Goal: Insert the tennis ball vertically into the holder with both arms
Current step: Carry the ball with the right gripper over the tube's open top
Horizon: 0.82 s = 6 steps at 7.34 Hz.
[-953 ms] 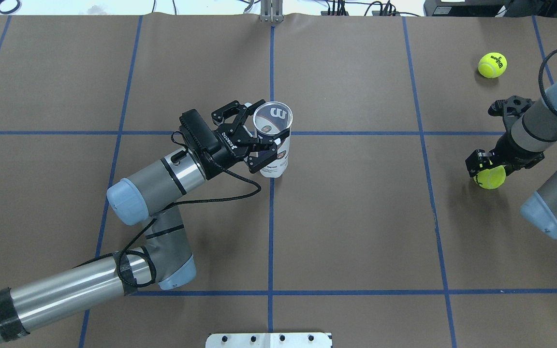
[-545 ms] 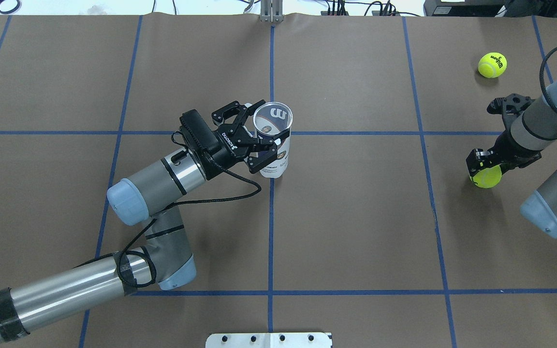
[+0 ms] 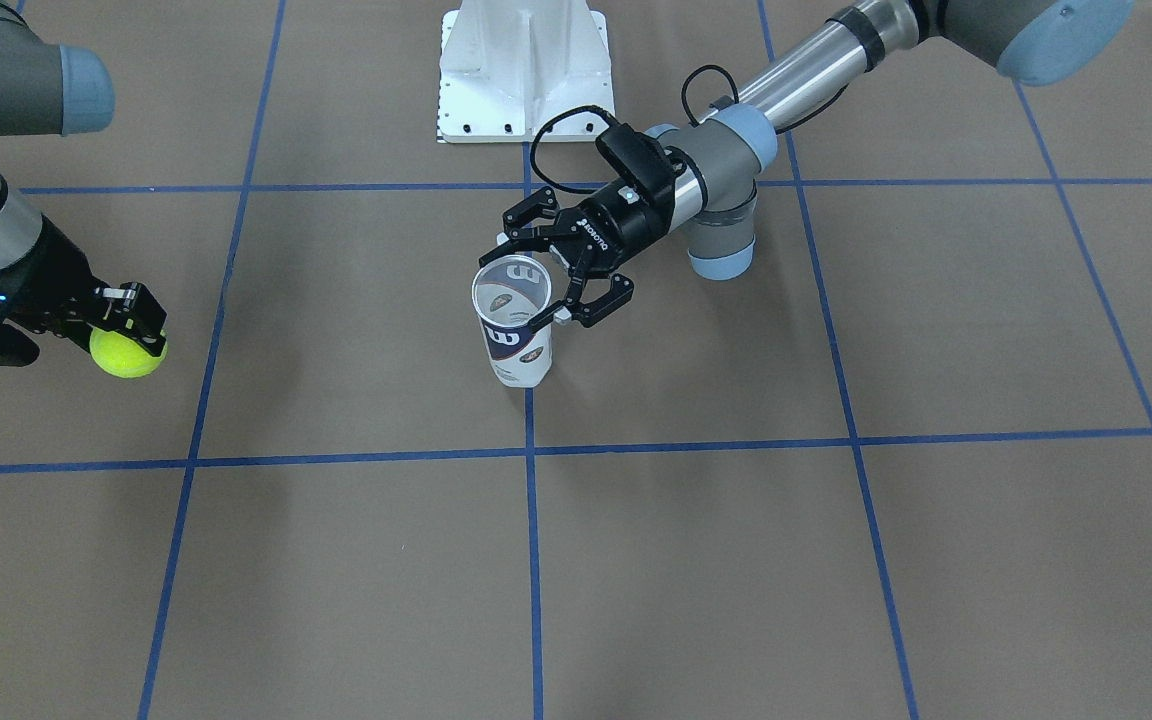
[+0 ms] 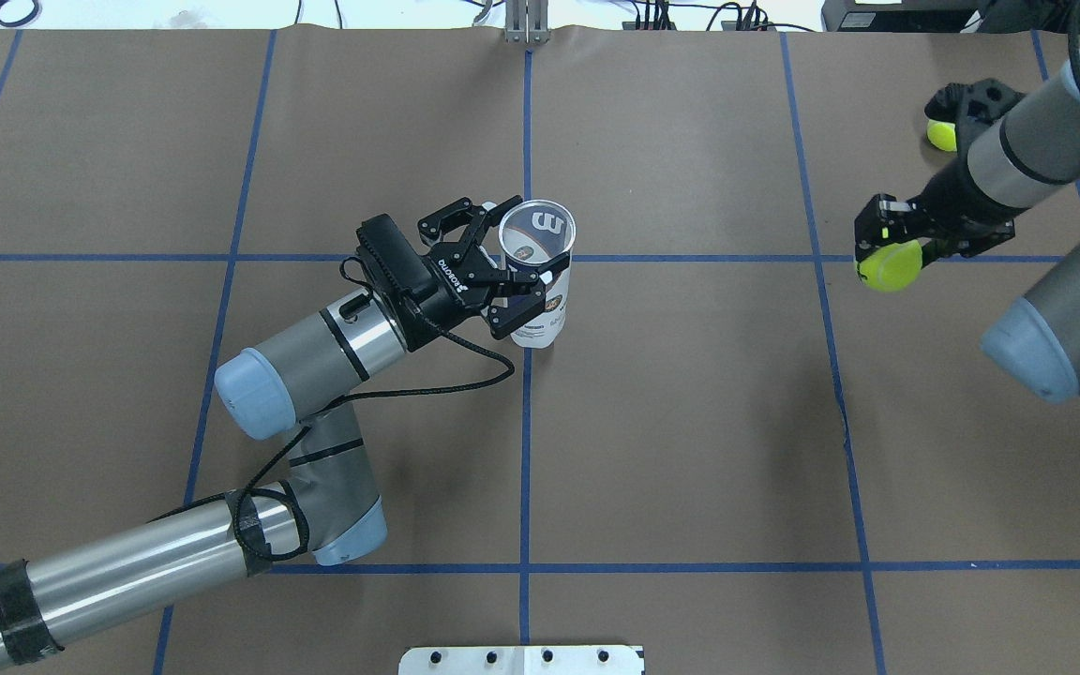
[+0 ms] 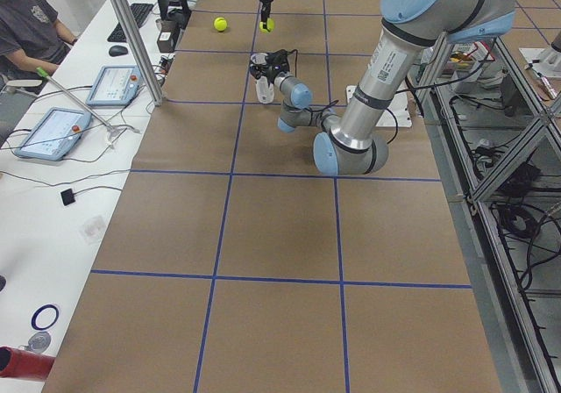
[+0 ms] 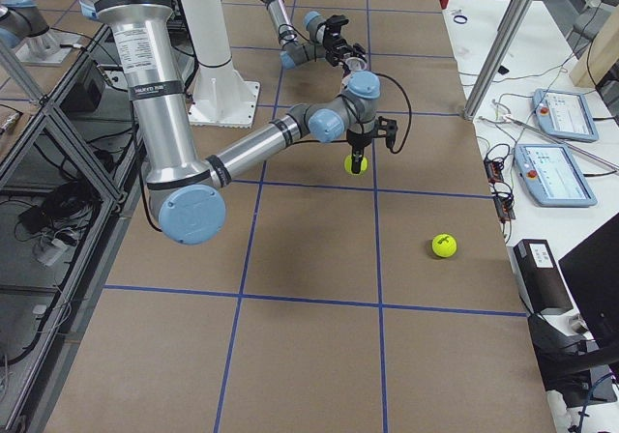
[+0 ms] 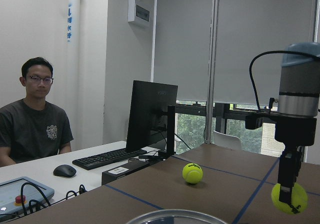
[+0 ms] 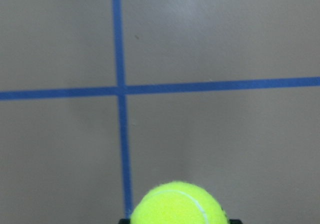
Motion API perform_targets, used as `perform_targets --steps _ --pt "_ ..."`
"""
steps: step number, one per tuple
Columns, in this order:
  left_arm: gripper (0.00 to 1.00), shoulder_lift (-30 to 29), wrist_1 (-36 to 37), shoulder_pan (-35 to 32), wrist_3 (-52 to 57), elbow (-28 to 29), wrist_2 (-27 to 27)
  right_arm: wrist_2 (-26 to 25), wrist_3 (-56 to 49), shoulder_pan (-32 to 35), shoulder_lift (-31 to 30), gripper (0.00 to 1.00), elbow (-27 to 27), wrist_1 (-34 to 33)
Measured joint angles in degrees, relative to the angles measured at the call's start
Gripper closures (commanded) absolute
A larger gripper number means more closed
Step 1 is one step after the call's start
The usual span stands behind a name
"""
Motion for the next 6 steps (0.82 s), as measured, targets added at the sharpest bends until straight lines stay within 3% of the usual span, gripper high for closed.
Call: perform_targets --steps 2,6 --pt "0.18 0.0 -0.3 0.1 0.0 0.1 1.3 0.1 8.2 -0.2 9.7 1.0 0.5 -6.0" --pt "0.18 0.6 -3.9 1.1 0.8 0.4 2.4 0.0 25.4 -3.3 21.0 1.0 0.2 -7.4"
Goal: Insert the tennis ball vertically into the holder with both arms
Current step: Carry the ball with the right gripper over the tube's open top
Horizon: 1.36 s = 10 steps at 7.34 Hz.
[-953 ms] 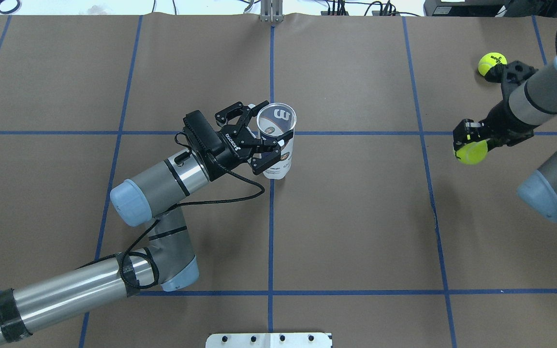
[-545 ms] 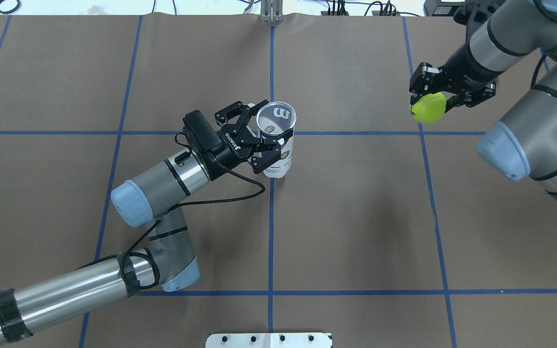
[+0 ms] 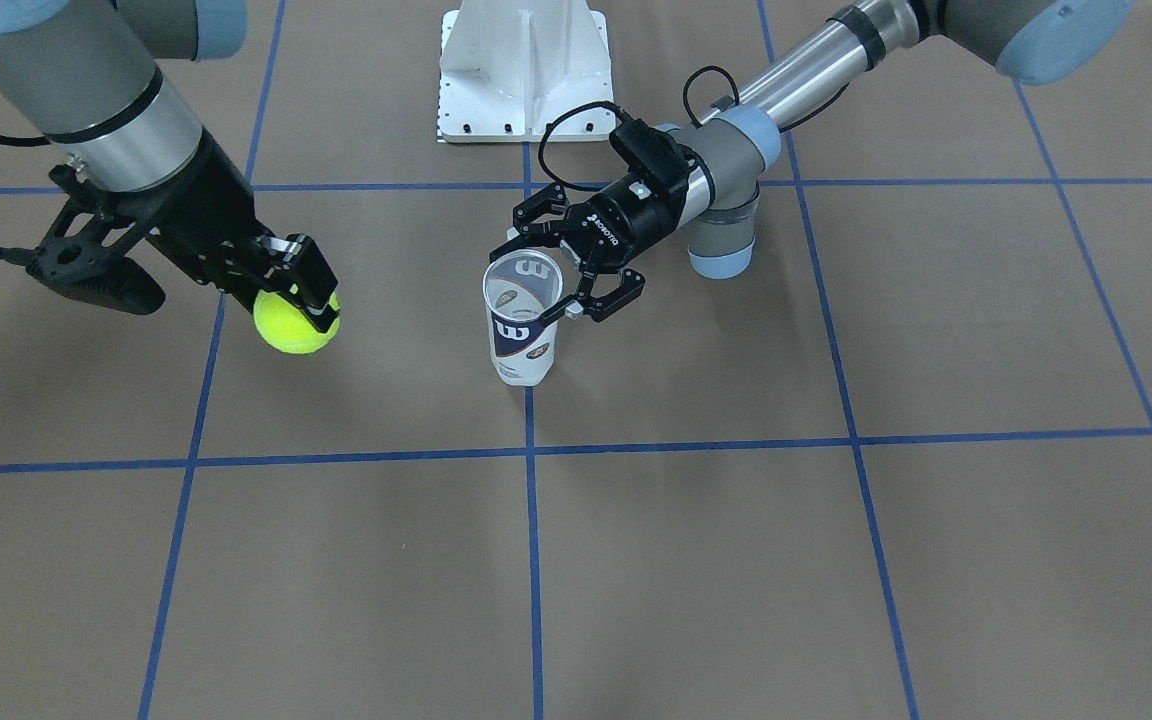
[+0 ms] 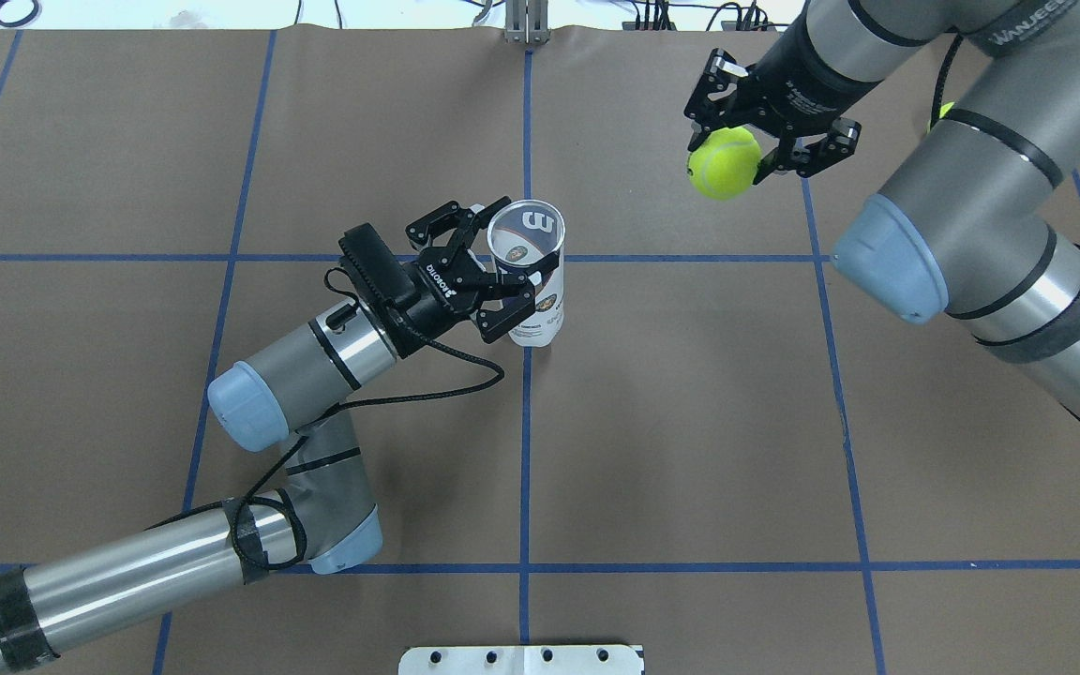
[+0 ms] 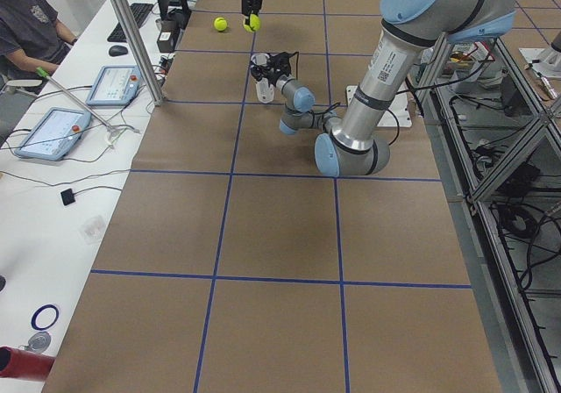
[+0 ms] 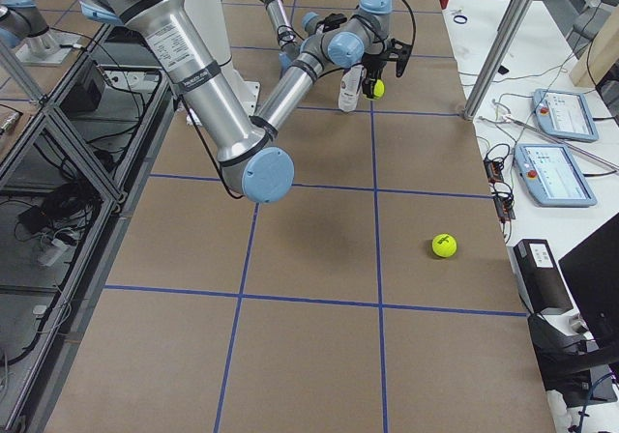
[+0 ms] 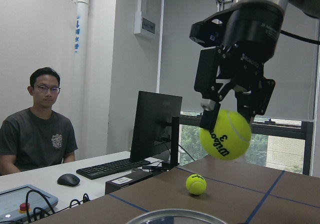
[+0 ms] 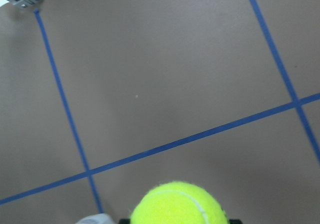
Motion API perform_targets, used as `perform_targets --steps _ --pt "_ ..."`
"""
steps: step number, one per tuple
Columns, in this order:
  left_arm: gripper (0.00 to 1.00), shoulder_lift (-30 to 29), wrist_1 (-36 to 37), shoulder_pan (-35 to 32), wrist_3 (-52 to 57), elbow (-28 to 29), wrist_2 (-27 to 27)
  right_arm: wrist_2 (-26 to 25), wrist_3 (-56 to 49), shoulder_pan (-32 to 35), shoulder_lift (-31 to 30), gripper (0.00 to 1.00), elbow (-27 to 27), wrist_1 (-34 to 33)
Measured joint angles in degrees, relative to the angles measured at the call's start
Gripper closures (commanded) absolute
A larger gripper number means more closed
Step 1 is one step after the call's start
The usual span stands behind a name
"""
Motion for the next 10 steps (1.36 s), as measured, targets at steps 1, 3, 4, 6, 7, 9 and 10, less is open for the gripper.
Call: perform_targets --steps 1,3,4,6,7,9,10 --pt "0.18 0.0 -0.5 0.6 1.0 0.0 0.0 -0.2 3.6 -1.0 2.7 1.0 -0.4 0.0" --pt "0.16 0.2 -1.0 1.5 2.6 0.0 0.0 -0.8 9.1 -3.0 7.7 1.0 -1.9 0.0" --pt "0.13 0.2 -1.1 1.7 3.4 0.0 0.0 -2.0 10.9 -4.5 9.7 1.0 -2.7 0.0" --pt "0.12 0.2 -1.1 2.0 4.0 -0.1 -0.1 -5.2 12.7 -8.1 11.2 1.0 -3.2 0.0" --pt "0.12 0.2 -1.1 2.1 4.0 -0.1 -0.1 -5.8 13.2 -9.4 11.1 1.0 -3.2 -0.1" --pt "0.12 0.2 -1.3 2.1 4.0 -0.1 -0.1 -7.2 14.0 -11.7 10.9 1.0 -3.1 -0.1" --pt "0.11 0.2 -1.3 2.1 4.0 -0.1 -0.1 -8.1 14.1 -12.8 10.8 1.0 -3.1 -0.1"
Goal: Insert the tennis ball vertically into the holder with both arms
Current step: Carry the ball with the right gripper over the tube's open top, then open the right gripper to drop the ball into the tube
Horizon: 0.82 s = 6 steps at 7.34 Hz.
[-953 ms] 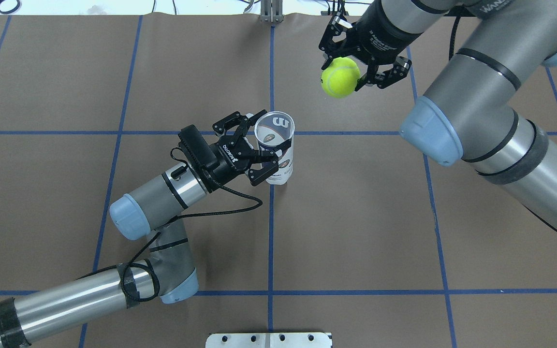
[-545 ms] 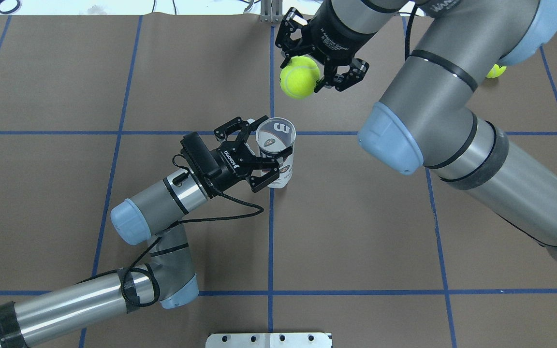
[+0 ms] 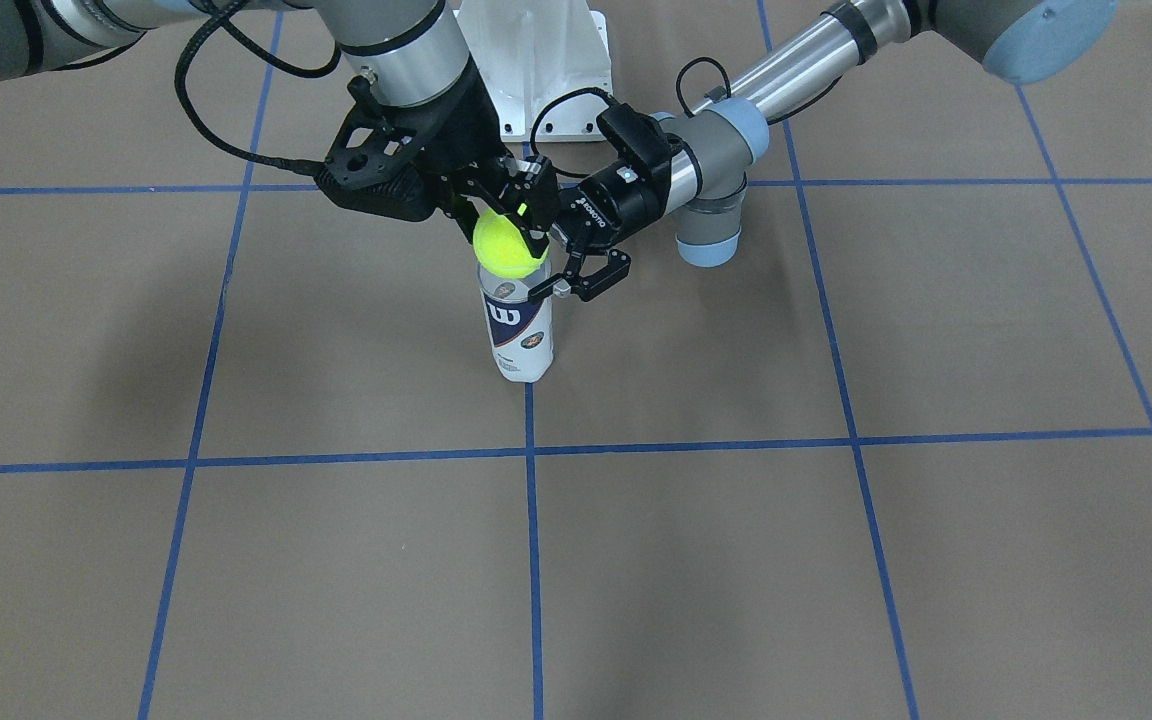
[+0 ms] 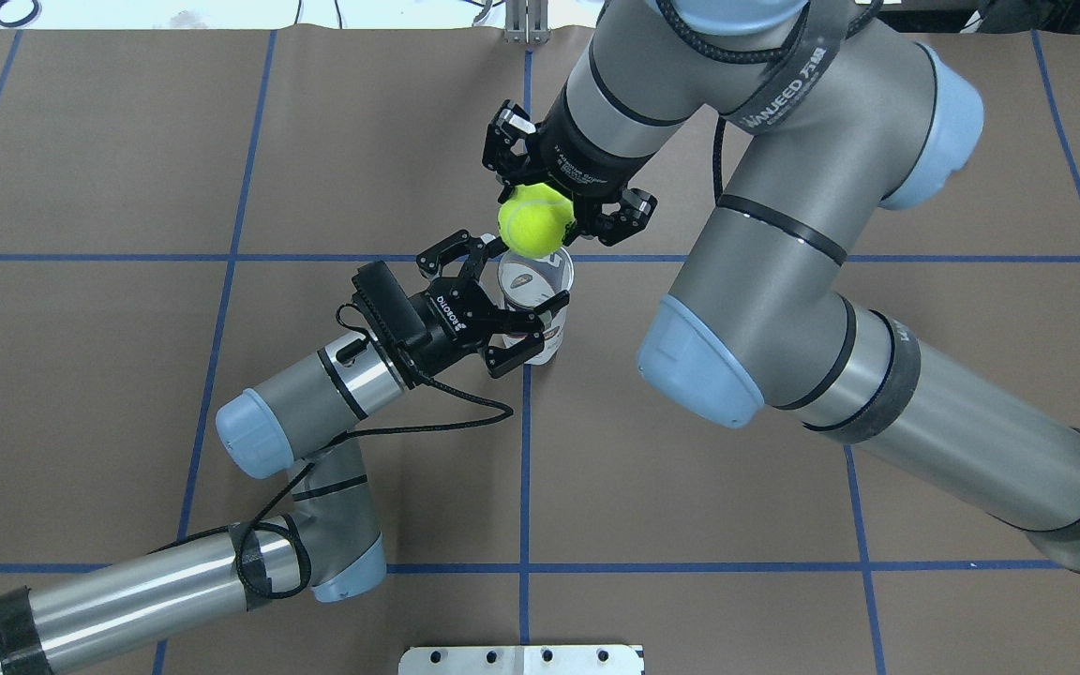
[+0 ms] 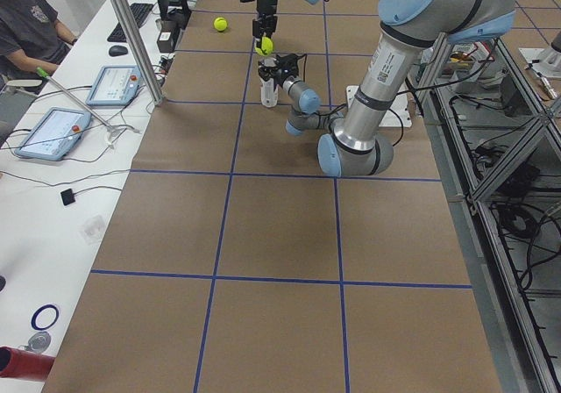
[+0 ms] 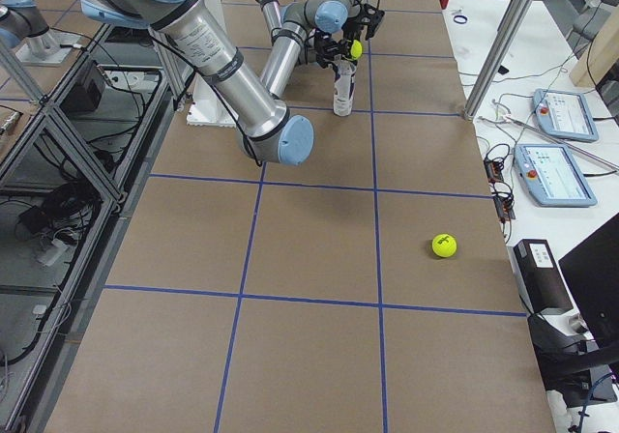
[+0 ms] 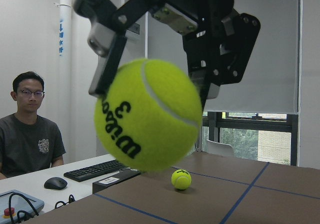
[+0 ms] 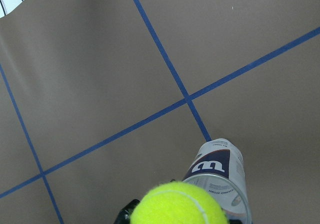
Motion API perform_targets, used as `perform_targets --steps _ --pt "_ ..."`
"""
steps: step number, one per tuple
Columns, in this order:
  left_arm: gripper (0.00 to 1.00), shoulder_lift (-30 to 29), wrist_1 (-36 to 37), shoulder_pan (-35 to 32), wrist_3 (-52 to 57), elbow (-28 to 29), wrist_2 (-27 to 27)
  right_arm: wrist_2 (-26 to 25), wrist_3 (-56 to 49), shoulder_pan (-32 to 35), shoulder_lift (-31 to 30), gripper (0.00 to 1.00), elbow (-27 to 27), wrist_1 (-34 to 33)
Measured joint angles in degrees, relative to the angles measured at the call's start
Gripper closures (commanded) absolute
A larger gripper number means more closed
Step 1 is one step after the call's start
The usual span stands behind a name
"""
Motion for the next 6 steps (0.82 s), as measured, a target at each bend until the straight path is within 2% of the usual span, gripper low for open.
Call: perform_targets --steps 1,6 --pt "0.09 0.0 0.0 0.0 0.0 0.1 0.0 -0.6 0.1 -0.9 -0.1 1.0 0.0 0.0" --pt "0.1 0.1 0.1 0.1 0.0 0.3 0.1 -1.2 0.0 -1.8 -0.6 1.0 -0.3 0.0"
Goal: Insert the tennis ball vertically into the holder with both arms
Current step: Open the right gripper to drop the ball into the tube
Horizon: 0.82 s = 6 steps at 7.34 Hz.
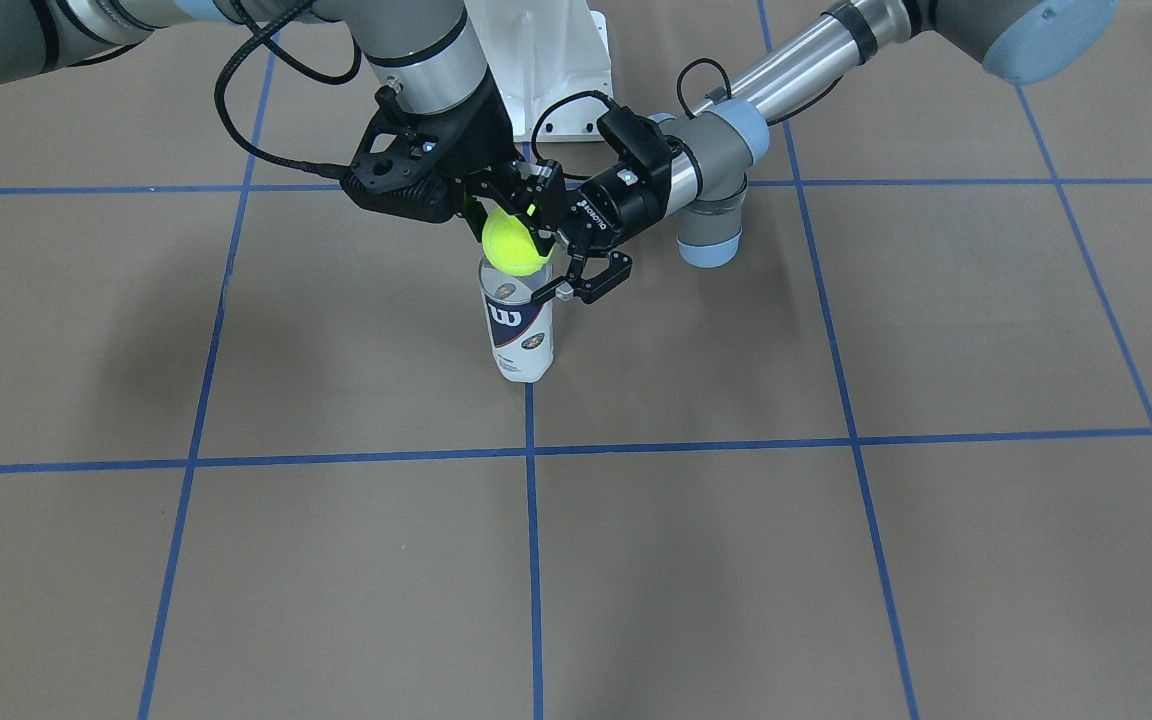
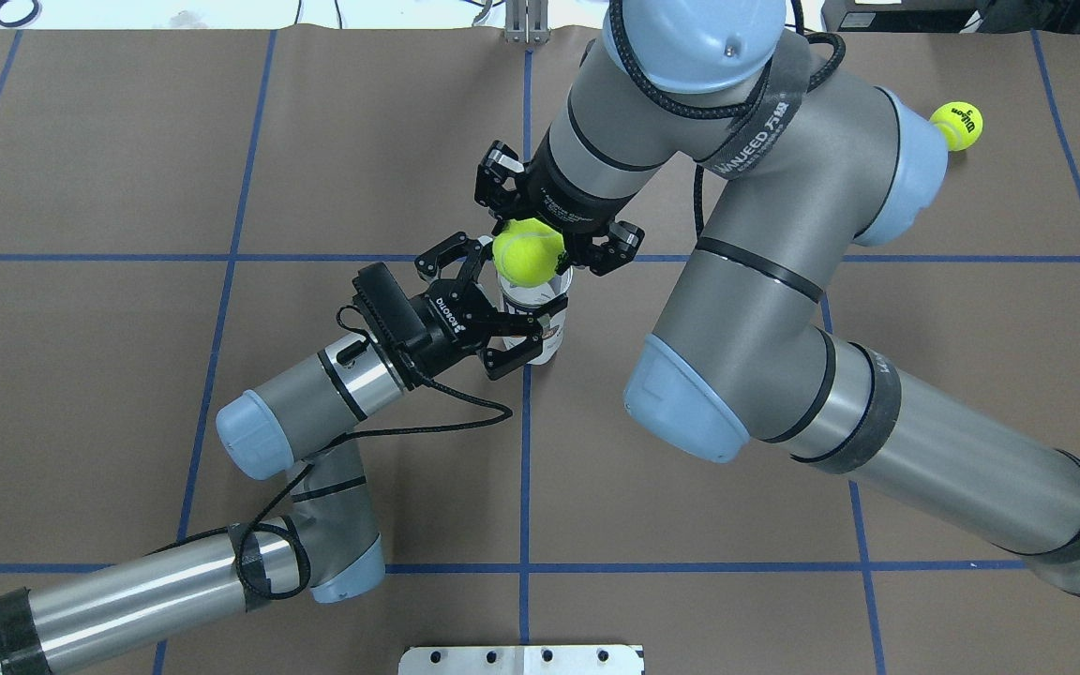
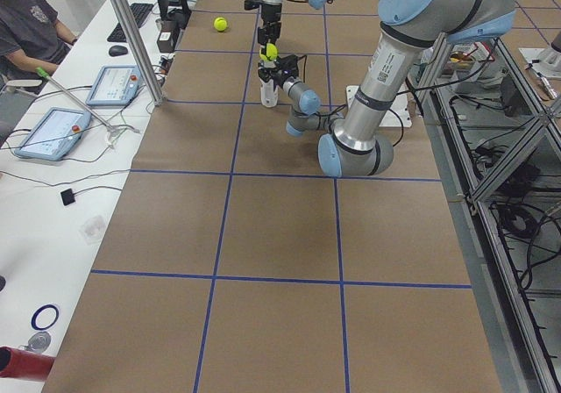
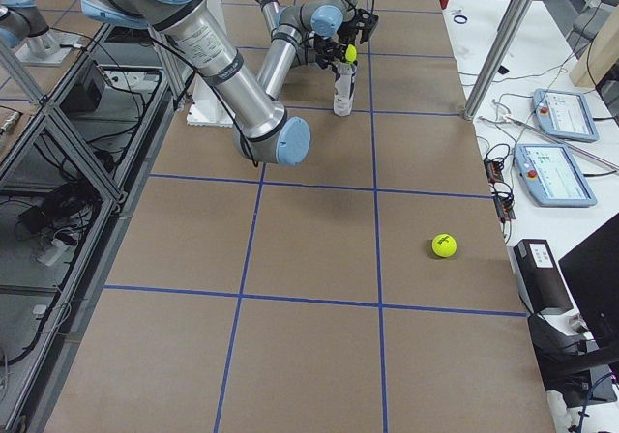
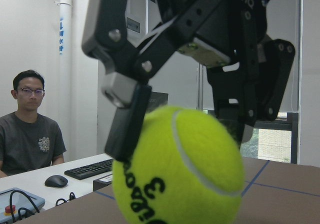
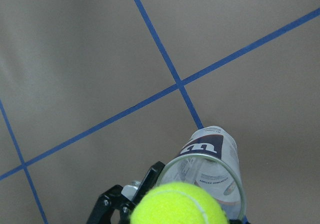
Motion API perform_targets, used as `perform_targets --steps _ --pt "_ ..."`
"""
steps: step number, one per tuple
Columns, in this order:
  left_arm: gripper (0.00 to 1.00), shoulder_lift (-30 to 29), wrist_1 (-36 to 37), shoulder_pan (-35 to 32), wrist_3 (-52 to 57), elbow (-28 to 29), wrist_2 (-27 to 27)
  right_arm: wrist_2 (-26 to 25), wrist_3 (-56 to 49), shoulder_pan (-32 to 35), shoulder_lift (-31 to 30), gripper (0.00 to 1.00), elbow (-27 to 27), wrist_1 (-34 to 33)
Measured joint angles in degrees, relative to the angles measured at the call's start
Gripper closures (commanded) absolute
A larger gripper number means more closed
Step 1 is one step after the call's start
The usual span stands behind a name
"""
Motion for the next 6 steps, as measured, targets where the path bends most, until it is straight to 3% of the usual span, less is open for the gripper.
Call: perform_targets --steps 4,5,6 --pt "0.13 0.0 0.0 0.0 0.0 0.3 0.0 -1.1 -0.1 -0.9 -0.1 1.0 -0.6 0.1" --pt "0.13 0.0 0.0 0.0 0.0 0.3 0.0 -1.2 -0.2 -0.9 -0.2 0.94 -0.7 0.1" --pt "0.13 0.0 0.0 0.0 0.0 0.4 0.0 -1.3 -0.4 -1.0 -0.2 0.48 -0.7 0.1"
